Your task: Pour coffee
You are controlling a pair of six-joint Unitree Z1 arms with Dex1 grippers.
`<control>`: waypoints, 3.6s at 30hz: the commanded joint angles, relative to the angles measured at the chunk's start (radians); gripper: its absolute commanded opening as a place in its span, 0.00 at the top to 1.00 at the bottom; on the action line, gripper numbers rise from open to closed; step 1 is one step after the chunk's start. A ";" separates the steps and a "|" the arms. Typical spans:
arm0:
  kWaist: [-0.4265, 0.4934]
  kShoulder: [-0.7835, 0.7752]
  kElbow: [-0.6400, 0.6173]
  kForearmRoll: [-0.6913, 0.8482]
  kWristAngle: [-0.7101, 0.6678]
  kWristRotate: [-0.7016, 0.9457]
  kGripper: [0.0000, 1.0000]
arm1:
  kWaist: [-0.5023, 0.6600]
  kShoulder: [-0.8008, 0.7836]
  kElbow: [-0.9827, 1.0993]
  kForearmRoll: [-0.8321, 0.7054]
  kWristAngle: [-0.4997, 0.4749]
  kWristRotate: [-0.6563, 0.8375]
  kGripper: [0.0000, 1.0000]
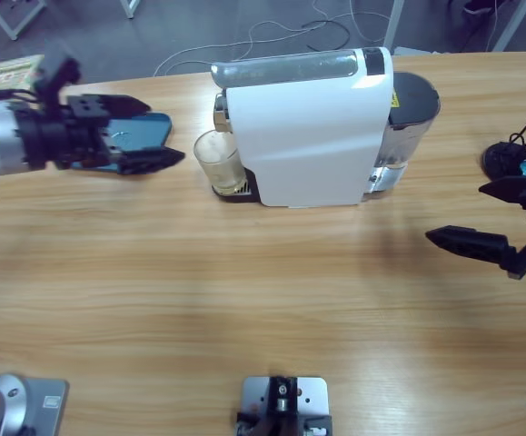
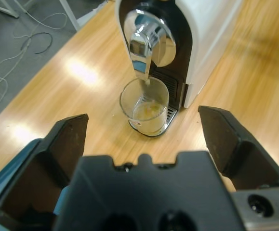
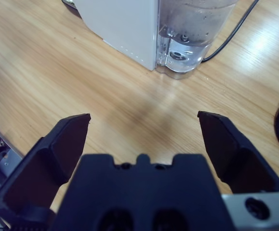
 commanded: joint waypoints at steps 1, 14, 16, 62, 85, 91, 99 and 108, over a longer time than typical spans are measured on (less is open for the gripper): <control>0.010 0.207 0.050 -0.149 -0.061 0.016 0.02 | 0.013 0.044 0.025 -0.010 0.020 0.011 0.00; 0.007 0.360 0.086 -0.446 -0.105 0.009 0.02 | 0.013 0.076 0.018 -0.010 0.026 0.011 0.00; 0.003 0.368 0.087 -0.453 -0.106 0.008 0.02 | 0.013 0.079 0.018 -0.010 0.026 0.011 0.00; 0.085 0.317 0.251 -0.710 -0.092 -0.036 1.00 | 0.013 0.087 0.015 -0.009 0.026 0.011 0.00; 0.473 0.568 0.047 -0.714 0.211 -0.194 1.00 | 0.013 0.104 0.010 -0.006 0.024 0.011 0.00; 0.472 0.570 0.034 -0.698 0.210 -0.193 1.00 | 0.013 0.122 0.006 -0.006 0.024 0.011 0.00; 0.462 0.565 0.063 -0.716 0.231 -0.191 0.09 | 0.013 0.113 0.005 0.000 0.024 0.011 0.00; 0.464 0.476 0.161 -0.742 0.214 -0.198 0.02 | 0.013 0.085 0.007 0.011 0.022 0.012 0.00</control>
